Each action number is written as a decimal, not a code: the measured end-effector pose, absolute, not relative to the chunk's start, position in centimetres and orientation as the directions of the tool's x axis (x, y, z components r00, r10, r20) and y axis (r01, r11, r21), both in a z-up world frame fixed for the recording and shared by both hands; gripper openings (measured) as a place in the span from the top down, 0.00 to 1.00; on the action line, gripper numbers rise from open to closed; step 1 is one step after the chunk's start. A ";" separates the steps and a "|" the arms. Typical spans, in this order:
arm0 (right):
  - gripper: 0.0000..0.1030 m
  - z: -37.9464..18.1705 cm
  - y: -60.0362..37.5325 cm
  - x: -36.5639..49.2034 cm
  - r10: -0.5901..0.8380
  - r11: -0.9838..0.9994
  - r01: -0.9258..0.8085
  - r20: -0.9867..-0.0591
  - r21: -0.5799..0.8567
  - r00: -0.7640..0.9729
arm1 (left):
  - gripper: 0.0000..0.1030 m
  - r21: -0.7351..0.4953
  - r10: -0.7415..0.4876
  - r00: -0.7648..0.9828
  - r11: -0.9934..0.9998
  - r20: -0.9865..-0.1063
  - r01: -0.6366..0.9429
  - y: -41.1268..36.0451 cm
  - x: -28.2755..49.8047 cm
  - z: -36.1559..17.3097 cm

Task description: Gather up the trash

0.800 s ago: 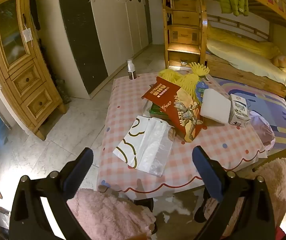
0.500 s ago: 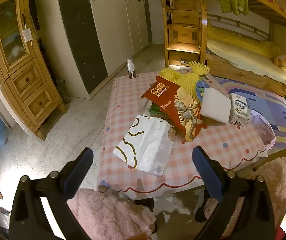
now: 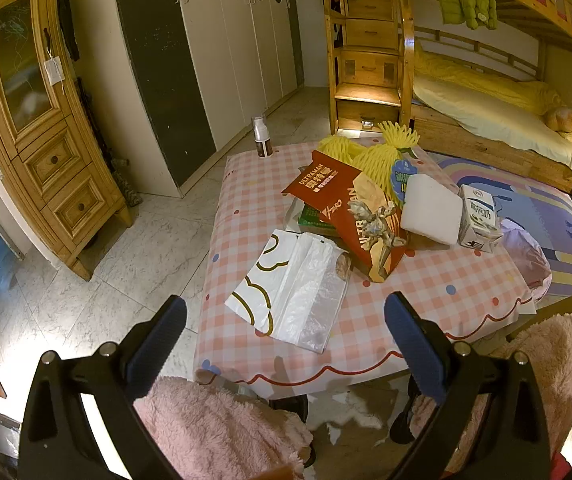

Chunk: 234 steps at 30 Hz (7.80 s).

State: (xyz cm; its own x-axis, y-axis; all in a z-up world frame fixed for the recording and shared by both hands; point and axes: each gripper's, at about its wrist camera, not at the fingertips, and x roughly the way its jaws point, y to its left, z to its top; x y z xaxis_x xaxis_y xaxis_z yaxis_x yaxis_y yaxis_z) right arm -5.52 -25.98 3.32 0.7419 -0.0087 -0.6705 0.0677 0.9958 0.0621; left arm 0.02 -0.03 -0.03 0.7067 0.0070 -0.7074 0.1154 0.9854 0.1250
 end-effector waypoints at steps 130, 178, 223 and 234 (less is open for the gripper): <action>0.29 -8.5 -29.4 9.0 -0.061 0.976 0.199 -0.767 0.089 0.639 | 0.07 0.083 -0.122 0.665 0.960 -0.737 0.268 -5.1 7.9 -5.9; 0.29 -8.8 -46.4 -0.6 -0.272 0.895 0.444 -0.741 0.039 0.614 | 0.76 0.018 -0.439 0.501 0.739 -0.745 0.674 -31.6 10.7 -7.9; 0.20 -0.3 -35.3 -1.4 -0.076 0.959 0.230 -0.627 0.168 0.775 | 0.40 0.025 -0.416 0.623 0.819 -0.662 0.573 -20.0 6.6 -1.2; 0.20 -1.0 -27.0 -0.1 0.080 0.987 0.028 -0.641 0.155 0.763 | 0.34 0.023 -0.230 0.685 0.941 -0.692 0.339 -6.2 5.6 -4.1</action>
State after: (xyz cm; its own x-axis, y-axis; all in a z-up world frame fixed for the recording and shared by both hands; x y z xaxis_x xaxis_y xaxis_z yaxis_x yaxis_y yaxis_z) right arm -0.12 -26.99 -1.02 0.7633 0.0796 -0.6411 0.0276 0.9875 0.1554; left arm 5.64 -6.16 -4.11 0.6848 -0.2296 -0.6916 0.3388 0.9406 0.0232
